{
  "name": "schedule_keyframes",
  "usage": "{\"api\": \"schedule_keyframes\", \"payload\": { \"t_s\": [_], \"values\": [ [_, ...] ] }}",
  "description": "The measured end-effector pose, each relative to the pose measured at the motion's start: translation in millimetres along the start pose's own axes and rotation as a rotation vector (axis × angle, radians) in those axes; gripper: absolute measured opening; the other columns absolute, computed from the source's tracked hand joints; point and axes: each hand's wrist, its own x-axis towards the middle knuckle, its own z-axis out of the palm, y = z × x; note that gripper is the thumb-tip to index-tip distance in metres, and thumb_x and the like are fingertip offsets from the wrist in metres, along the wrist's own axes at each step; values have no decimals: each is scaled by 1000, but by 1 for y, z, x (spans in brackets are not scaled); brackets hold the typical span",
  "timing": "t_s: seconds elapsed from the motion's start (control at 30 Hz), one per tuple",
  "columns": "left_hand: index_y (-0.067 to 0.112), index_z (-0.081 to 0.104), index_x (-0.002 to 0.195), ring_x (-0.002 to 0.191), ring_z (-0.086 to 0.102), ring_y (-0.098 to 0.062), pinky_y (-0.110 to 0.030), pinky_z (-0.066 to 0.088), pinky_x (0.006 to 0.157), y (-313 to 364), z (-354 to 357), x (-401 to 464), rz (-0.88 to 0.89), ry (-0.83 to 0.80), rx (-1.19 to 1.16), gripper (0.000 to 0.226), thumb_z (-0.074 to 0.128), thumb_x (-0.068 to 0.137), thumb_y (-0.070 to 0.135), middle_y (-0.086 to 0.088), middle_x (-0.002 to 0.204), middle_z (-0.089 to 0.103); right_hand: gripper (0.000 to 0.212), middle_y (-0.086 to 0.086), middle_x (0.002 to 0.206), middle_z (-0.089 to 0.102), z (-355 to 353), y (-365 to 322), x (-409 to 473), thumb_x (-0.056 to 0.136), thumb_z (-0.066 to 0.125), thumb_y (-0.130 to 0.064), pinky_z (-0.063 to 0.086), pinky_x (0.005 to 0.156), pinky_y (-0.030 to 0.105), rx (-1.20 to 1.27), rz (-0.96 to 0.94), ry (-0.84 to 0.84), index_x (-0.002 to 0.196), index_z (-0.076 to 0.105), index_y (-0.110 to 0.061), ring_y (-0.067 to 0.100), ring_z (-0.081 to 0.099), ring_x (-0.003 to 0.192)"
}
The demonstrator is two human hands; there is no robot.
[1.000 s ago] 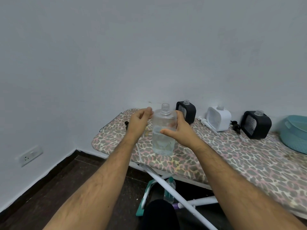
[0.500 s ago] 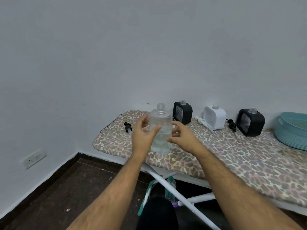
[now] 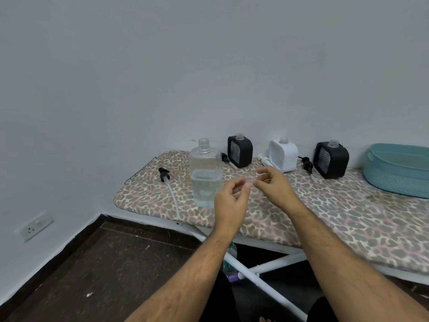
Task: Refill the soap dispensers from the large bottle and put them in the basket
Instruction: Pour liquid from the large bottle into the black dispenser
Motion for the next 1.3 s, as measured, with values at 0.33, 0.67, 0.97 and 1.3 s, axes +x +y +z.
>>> {"api": "schedule_keyframes", "payload": {
  "t_s": [0.33,0.67,0.97,1.3],
  "values": [
    [16,48,142,127,52,-16,-36,41,108,-28,55,104,-299,56,-81,58,46,97,54,-1,138,57,36,-1,105,66,-17,22,58,86,73,-31,59,85,44,61,66,71,118,60,-20,16,66,93],
    [21,54,134,117,58,-18,-35,48,98,-66,79,196,-311,190,-194,69,24,95,69,0,127,62,63,6,142,47,19,28,149,94,64,-33,46,97,32,252,97,-19,149,35,-21,18,51,123],
    [23,62,127,111,61,-19,-37,47,101,-91,102,226,-351,247,-225,93,6,83,83,-1,116,68,39,4,121,68,39,44,184,95,65,-22,54,96,35,426,74,-163,132,54,-15,20,67,110],
    [23,56,134,108,63,-14,-19,46,83,-70,102,207,-277,149,-267,88,6,86,77,-1,116,68,22,4,119,70,30,35,167,101,55,-19,52,101,40,467,7,-163,122,62,-21,19,66,112]
  ]
}}
